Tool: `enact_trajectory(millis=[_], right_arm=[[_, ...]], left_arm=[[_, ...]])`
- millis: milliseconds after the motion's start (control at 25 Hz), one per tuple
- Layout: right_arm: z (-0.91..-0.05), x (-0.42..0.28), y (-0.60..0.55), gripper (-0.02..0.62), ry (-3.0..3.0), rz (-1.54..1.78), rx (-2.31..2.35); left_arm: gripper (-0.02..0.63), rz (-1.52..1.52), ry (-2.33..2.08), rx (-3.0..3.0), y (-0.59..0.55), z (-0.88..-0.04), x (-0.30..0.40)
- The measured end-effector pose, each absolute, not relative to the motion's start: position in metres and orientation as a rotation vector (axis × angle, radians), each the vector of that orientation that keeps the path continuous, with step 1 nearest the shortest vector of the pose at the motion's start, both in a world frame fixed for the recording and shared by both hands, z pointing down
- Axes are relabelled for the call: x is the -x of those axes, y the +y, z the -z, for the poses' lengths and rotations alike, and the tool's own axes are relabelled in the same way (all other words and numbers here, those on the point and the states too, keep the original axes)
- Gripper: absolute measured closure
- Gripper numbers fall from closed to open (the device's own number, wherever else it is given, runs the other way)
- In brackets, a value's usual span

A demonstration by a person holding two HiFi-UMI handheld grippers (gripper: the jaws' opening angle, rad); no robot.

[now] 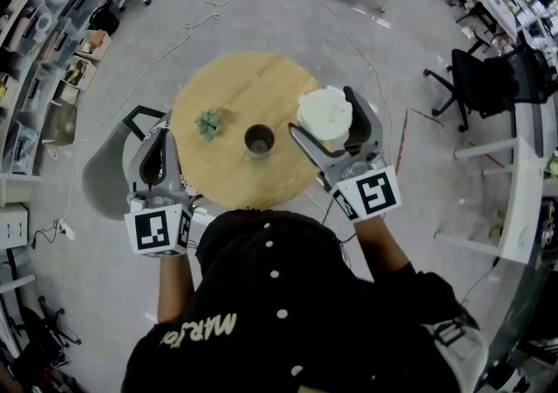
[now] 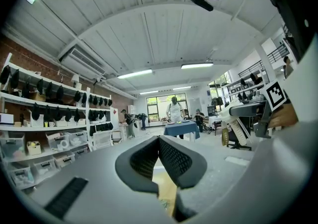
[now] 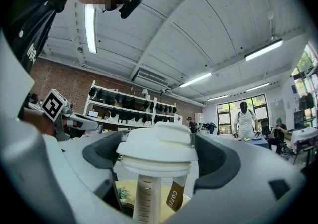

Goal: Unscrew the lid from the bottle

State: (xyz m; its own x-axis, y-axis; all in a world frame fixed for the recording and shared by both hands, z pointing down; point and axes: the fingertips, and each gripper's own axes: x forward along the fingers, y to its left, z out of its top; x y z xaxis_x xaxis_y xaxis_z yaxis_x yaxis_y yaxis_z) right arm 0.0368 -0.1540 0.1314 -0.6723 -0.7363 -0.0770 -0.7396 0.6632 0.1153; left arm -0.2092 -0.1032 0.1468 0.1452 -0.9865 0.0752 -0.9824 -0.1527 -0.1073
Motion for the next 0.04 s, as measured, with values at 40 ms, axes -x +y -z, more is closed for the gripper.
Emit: enact_trajectory(millis=[40], right_arm=[[-0.1320,-0.0370,-0.1544,0.129,2.845,-0.212,1.263]], left_arm=[[0.601,0.199,2.028,2.352,-0.1034,-0.1469,0.2091]])
